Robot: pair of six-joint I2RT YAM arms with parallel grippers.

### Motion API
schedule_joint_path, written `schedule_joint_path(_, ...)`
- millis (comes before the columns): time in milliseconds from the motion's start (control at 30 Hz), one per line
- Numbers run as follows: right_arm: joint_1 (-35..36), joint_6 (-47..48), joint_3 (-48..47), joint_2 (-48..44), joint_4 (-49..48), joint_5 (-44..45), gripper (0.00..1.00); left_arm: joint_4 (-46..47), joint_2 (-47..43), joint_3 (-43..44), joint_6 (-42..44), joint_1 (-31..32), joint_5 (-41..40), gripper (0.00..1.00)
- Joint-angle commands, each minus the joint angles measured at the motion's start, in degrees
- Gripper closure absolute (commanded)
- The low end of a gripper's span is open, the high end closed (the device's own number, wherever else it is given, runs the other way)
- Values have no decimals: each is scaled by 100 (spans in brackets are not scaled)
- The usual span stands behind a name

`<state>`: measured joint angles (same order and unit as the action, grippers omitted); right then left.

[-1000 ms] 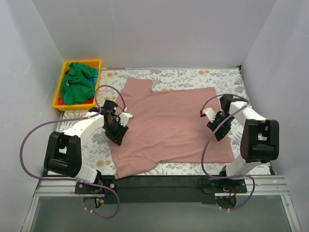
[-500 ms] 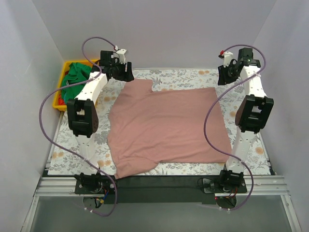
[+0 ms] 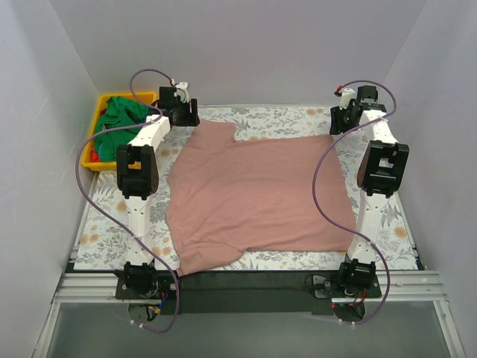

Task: Fold and stack the t-shirts
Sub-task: Flatten the tshirt out, then fold the tshirt

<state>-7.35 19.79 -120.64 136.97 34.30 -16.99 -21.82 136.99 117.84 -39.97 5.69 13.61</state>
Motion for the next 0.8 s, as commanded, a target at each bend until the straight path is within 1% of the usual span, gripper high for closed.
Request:
schedule_joint_path(0,67,-160,-153,146,-547,143,47,170,169,177,6,-7,-376,40)
schedule_joint_path(133,111,-169,-153,286,-600,310,48,170,416,230,59,-7,-464,41)
schedule_joint_path(367,164,-160,-109,480,-636,320,46,143,803,468,305,2,-455,41)
schedule_joint_path(633,234,-151,-144,586,-688,328,46,135,1137,714,595,221,-499,42)
schedule_joint_path(733,243,-90,-109,568,-680,232,49,135,1225,784,587,257,-543,45)
schedule_joint_path(767,243,-72,-92,568,-679,197,52,117,1260,810,569,257,-543,45)
